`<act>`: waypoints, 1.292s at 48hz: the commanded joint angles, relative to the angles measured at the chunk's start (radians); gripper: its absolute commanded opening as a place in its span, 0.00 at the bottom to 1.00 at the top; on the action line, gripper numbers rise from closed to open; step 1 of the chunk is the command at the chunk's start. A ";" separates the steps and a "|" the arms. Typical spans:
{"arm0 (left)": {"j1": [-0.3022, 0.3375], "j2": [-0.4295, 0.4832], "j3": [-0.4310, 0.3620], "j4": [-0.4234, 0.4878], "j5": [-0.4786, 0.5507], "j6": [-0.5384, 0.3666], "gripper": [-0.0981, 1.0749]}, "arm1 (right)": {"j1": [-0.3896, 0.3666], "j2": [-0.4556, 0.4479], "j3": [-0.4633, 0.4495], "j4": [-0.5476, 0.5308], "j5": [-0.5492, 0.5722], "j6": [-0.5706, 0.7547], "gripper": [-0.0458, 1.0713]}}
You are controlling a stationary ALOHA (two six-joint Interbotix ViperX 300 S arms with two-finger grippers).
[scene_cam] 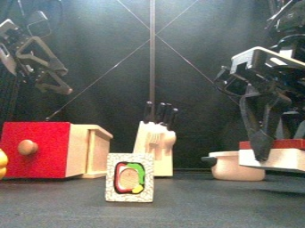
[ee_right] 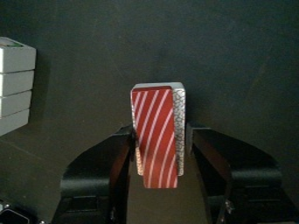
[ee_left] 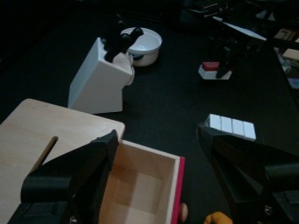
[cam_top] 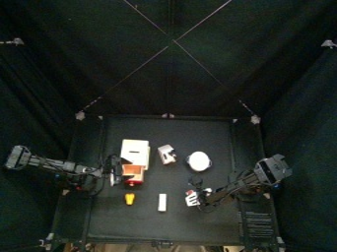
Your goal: Hand over salmon sushi
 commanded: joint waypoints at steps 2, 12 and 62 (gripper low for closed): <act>0.003 0.003 -0.014 0.002 -0.002 -0.002 0.96 | -0.003 -0.046 -0.006 -0.018 -0.005 -0.005 0.65; 0.003 0.006 -0.034 0.000 -0.038 -0.003 0.96 | -0.012 -0.080 -0.029 -0.114 -0.043 -0.098 0.65; -0.029 0.383 -0.345 0.012 -0.250 -0.005 0.96 | -0.261 -0.069 -0.164 -0.563 -0.732 -0.324 0.65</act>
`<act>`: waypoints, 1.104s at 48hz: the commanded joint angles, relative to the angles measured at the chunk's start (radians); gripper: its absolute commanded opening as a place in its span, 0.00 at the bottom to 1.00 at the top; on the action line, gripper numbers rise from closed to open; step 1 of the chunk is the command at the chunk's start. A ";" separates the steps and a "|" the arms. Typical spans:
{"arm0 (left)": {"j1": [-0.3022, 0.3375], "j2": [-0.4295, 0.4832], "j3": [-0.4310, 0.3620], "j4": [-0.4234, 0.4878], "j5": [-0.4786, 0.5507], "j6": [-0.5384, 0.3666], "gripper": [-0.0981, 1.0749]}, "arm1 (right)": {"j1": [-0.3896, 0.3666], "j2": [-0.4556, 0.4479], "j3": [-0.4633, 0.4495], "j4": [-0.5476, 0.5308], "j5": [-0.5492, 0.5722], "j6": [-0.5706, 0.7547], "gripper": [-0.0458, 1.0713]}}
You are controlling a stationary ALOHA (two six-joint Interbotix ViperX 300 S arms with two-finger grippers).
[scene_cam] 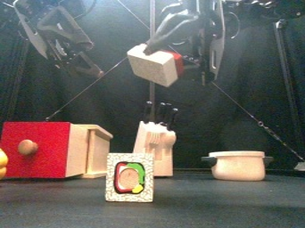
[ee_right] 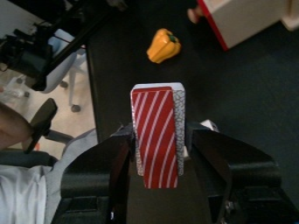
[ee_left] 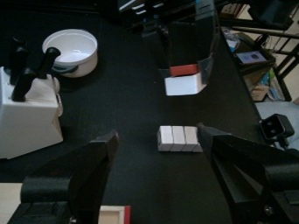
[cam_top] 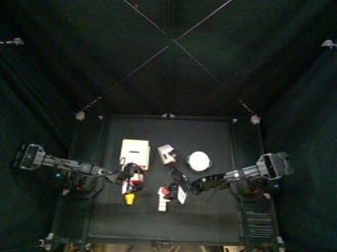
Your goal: Hand over salmon sushi
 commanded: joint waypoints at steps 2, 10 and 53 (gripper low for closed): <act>-0.014 0.028 -0.055 -0.051 -0.008 -0.002 0.96 | -0.025 -0.015 -0.038 -0.032 -0.018 -0.003 0.65; -0.020 0.074 -0.095 -0.083 -0.015 0.000 0.96 | -0.038 -0.012 -0.043 -0.052 -0.040 -0.002 0.65; -0.015 0.187 -0.173 -0.107 -0.094 0.002 0.95 | -0.057 0.026 -0.072 -0.072 -0.104 -0.003 0.65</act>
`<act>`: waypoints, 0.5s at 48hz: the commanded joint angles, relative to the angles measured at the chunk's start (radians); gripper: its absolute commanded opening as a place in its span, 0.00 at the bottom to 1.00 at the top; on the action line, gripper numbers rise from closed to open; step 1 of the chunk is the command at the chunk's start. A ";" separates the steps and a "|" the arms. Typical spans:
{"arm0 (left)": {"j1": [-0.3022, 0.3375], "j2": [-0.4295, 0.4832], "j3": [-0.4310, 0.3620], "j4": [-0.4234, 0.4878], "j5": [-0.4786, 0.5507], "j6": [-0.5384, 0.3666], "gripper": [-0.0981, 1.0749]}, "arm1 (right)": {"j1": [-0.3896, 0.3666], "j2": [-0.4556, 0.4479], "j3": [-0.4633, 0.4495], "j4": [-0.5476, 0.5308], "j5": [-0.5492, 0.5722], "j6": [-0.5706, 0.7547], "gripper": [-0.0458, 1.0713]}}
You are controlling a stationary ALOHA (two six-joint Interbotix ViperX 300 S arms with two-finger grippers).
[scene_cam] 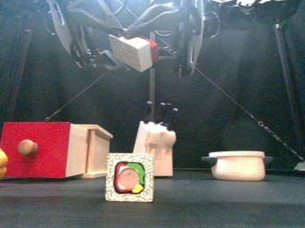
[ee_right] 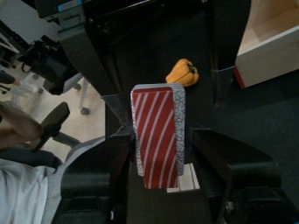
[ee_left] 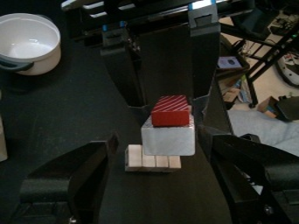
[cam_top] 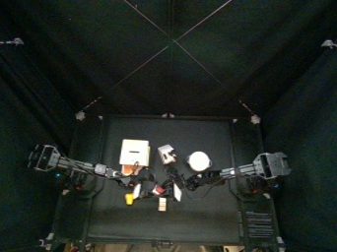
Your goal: Hand over salmon sushi
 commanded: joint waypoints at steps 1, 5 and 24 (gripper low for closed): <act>0.003 -0.002 -0.028 -0.002 -0.002 0.002 0.95 | -0.005 -0.017 -0.026 -0.002 -0.009 -0.002 0.65; 0.003 0.000 -0.029 -0.002 -0.002 0.002 0.94 | -0.005 -0.017 -0.028 -0.003 -0.012 -0.002 0.65; 0.003 0.005 -0.031 0.000 -0.002 0.002 0.69 | -0.005 -0.005 -0.029 -0.008 -0.015 -0.002 0.66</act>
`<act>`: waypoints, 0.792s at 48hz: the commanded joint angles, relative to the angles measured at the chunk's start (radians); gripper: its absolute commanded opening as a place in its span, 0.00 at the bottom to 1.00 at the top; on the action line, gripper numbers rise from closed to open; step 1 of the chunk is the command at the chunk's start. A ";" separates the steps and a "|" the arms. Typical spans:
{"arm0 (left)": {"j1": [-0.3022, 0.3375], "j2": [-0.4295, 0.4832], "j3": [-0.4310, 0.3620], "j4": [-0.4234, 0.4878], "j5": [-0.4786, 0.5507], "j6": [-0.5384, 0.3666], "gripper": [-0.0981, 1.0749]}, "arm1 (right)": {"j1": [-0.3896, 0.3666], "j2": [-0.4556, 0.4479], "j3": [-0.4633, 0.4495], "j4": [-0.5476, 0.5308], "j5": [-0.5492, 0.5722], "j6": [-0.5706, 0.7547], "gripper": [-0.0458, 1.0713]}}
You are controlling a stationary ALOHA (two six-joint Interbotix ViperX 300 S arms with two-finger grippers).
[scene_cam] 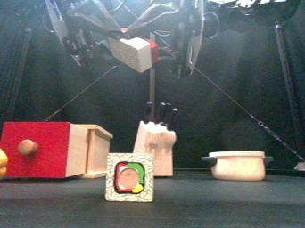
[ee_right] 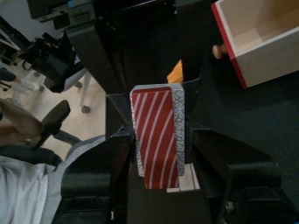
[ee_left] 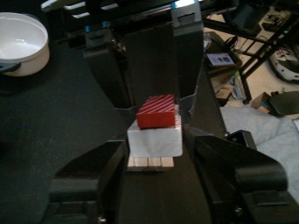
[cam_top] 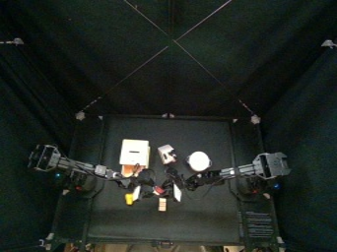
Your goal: Hand over salmon sushi
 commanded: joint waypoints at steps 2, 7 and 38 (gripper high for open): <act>0.003 -0.002 -0.026 0.000 0.000 0.003 0.67 | -0.003 -0.008 -0.028 0.002 -0.008 0.006 0.66; 0.006 -0.002 -0.026 -0.002 0.002 0.003 0.62 | -0.003 0.005 -0.029 0.002 -0.008 0.006 0.67; 0.012 -0.014 -0.009 -0.002 0.002 0.003 0.59 | -0.014 -0.008 -0.008 0.020 0.000 0.008 0.89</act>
